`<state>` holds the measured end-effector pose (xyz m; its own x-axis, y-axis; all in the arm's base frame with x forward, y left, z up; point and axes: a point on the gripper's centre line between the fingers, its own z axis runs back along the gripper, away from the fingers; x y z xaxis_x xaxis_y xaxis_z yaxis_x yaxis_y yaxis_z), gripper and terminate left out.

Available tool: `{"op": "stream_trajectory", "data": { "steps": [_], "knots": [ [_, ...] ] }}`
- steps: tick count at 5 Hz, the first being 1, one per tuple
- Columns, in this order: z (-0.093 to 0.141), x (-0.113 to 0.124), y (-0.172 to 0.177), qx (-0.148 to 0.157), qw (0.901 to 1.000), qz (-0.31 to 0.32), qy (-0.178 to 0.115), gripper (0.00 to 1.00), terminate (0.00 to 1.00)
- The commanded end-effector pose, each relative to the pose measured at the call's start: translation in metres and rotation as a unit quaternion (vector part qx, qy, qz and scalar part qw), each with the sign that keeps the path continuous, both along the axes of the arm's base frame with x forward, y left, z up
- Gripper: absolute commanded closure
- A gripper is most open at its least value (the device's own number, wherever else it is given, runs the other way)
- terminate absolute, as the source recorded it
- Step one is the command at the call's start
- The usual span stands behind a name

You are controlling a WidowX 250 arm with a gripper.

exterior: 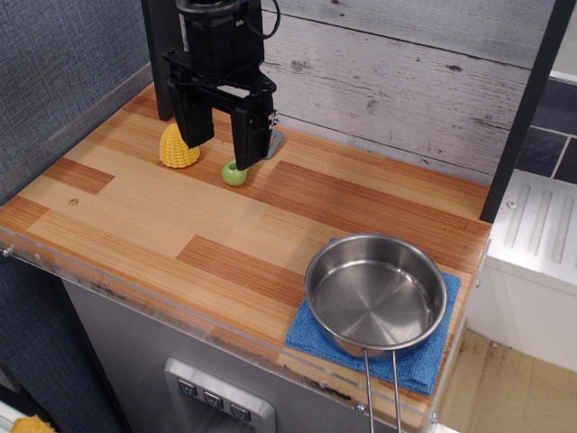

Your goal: Move pot to bottom left corner of table.

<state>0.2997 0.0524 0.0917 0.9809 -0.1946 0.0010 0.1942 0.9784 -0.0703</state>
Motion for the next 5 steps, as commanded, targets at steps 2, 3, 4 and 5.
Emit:
{"op": "stream_trajectory", "data": {
  "steps": [2, 3, 4, 5],
  "knots": [
    [-0.003, 0.001, -0.028, -0.003, 0.9979, -0.057, -0.029, 0.00, 0.00],
    [-0.004, 0.001, -0.062, 0.001, 0.9908, -0.111, -0.077, 0.00, 0.00],
    [-0.009, -0.002, -0.085, 0.014, 0.9871, -0.124, -0.100, 0.00, 0.00],
    [-0.026, -0.001, -0.096, 0.018, 0.9877, -0.123, -0.096, 0.00, 0.00]
  ]
}}
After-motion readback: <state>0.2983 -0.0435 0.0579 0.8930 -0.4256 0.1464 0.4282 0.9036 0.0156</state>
